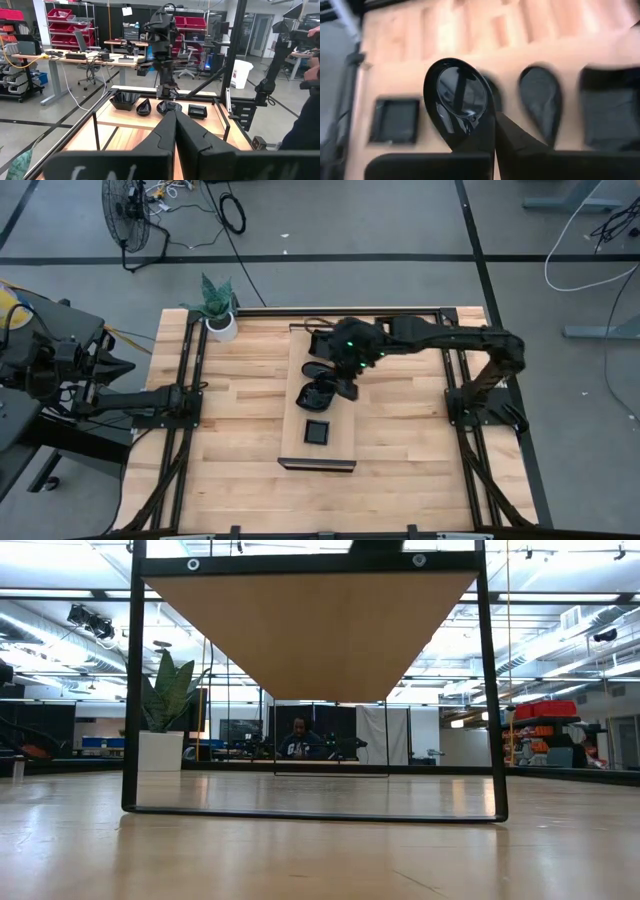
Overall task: Pick & Place Mini shaped plates
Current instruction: Stack the drop shaped plate on top of the drop shaped plate
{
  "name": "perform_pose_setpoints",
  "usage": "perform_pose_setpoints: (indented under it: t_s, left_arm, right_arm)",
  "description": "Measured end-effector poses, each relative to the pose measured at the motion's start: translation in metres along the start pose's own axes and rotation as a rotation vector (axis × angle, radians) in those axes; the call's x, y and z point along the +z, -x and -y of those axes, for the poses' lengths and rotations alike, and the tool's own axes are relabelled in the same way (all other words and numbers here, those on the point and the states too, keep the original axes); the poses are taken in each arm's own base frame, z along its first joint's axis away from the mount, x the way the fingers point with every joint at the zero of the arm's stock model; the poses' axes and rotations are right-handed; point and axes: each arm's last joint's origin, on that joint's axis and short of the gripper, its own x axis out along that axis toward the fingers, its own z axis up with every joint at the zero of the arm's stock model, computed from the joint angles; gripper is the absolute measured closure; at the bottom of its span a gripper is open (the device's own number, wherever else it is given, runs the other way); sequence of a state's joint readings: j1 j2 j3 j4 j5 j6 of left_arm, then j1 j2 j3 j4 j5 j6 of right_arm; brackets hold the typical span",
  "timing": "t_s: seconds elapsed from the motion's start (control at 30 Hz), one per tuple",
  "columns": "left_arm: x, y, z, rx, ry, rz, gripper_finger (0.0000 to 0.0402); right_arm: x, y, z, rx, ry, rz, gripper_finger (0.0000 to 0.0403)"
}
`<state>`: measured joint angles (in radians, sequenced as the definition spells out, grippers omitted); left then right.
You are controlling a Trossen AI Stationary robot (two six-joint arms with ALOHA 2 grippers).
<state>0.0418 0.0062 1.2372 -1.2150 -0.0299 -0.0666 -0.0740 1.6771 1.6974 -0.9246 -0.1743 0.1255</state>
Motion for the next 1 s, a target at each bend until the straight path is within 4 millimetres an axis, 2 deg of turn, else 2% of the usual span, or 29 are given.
perform_pose_setpoints:
  t_s: [0.2, 0.47, 0.73, 1.0]
  left_arm:
    - [0.000, 0.000, 0.000, 0.000, 0.000, 0.000, 0.0387]
    - [0.000, 0.000, 0.000, 0.000, 0.000, 0.000, 0.0387]
    - [0.000, 0.000, 0.000, 0.000, 0.000, -0.001, 0.0387]
    - [0.000, 0.000, 0.000, 0.000, 0.000, 0.001, 0.0387]
  right_arm:
    - [0.021, -0.016, 0.016, -0.080, -0.020, 0.045, 0.0402]
    - [0.022, -0.036, 0.041, -0.127, -0.051, -0.002, 0.0402]
    - [0.023, -0.031, 0.066, -0.204, -0.022, 0.001, 0.0403]
    - [0.019, -0.030, 0.067, -0.159, -0.087, -0.033, 0.0403]
